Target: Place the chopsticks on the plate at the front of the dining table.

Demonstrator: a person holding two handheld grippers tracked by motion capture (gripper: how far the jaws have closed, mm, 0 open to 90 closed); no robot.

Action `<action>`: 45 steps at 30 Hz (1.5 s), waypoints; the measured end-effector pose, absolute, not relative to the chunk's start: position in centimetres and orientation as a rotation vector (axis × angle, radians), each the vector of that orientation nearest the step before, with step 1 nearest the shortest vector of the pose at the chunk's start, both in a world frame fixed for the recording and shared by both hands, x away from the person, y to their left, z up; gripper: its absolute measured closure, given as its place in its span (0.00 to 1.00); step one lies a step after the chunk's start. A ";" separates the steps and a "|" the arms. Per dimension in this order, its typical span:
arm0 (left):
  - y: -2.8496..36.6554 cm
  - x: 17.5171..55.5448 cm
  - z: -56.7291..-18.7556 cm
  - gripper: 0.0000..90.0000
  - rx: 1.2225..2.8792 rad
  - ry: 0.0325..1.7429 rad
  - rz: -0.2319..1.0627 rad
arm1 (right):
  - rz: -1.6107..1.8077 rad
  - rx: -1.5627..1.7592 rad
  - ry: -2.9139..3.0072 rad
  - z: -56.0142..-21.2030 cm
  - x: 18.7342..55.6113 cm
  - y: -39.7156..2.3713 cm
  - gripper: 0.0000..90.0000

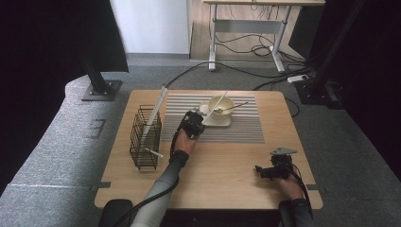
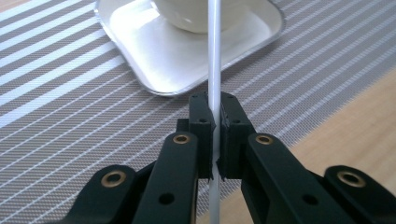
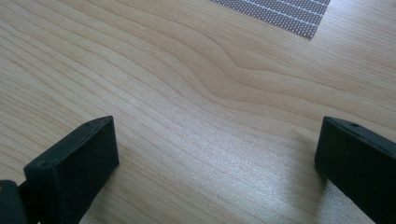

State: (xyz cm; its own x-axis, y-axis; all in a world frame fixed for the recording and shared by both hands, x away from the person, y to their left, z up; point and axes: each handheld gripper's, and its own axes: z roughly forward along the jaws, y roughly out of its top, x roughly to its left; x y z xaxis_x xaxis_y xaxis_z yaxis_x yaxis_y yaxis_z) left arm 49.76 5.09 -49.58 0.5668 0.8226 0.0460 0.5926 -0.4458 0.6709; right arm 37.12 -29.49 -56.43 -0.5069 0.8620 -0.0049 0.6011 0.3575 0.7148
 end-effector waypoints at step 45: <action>5.7 54.2 -53.1 0.94 2.260 1.329 0.452 | 0.943 1.275 2.248 -56.4 37.2 -29.5 0.00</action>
State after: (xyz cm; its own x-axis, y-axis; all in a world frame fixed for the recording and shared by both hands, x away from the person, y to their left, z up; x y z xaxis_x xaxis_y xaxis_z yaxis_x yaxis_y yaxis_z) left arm 54.25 5.74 -53.05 0.4747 0.8792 0.0406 0.7220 -0.4154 0.5534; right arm 37.16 -29.46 -56.44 -0.5111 0.8595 -0.0054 0.5985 0.3603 0.7155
